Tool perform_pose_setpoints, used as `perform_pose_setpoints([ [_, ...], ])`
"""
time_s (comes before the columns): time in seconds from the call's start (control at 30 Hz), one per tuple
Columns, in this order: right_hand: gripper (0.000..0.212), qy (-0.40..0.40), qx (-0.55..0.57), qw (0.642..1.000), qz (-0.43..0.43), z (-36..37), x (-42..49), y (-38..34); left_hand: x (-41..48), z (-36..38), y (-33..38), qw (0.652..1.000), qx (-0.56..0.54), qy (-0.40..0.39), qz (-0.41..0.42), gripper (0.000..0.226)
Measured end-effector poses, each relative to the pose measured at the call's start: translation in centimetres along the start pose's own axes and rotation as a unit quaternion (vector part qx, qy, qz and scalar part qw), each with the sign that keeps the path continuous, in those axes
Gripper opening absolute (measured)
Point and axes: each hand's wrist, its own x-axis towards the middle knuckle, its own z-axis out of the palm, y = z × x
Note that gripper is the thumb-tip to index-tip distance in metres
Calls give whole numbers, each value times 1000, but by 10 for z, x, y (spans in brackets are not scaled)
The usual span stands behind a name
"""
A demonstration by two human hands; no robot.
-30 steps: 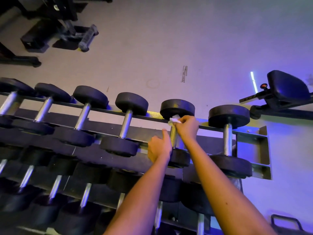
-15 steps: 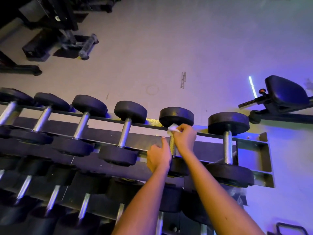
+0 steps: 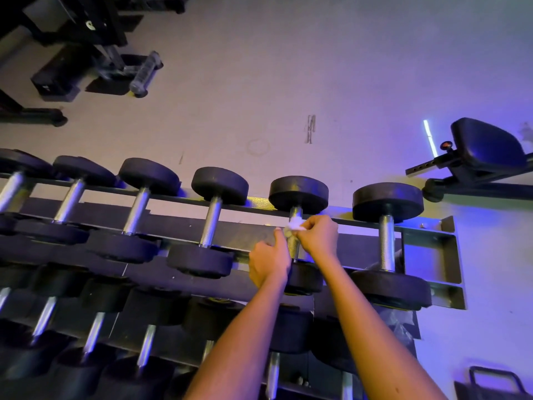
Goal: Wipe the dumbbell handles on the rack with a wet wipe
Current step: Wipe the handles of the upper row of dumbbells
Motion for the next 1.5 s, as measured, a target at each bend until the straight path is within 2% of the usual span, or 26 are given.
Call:
perform_pose_setpoints([
  [0.1,27,-84,-39,996,14,-10,-24,9,-1,-2,1,1000,-2,-1,-7,55],
  [0.33,33,-110,-31,993,34,-11,-27,8,-3,-3,3,1000,3,-4,-1,53],
  [0.67,43,-58,-29,998,0,-9,-36,-1,-3,-4,3,1000,-1,-3,2,50],
  [0.8,42,-5,-20,999,-39,-4,-13,-18,-1,-2,2,1000,-4,-5,-2,52],
  [0.83,41,12,-9,999,-45,-5,-5,-24,-1,-1,2,1000,-6,-5,-1,53],
  [0.93,15,47,22,998,-46,-6,16,-29,1,1,-1,1000,-7,3,0,53],
  [0.97,13,47,20,998,-45,-5,18,-26,1,1,0,1000,-6,4,0,54],
  [1.1,36,3,20,1000,3,0,7,4,-3,-2,2,1000,-1,4,2,52],
  [1.23,31,-69,50,995,53,-7,-27,25,-2,-2,1,1000,13,-5,8,54],
  [1.4,30,-52,47,996,59,-6,-14,10,-1,0,1,1000,4,-1,7,53],
  [1.5,29,-11,37,999,17,-3,8,-9,1,1,-1,1000,10,-2,2,53],
])
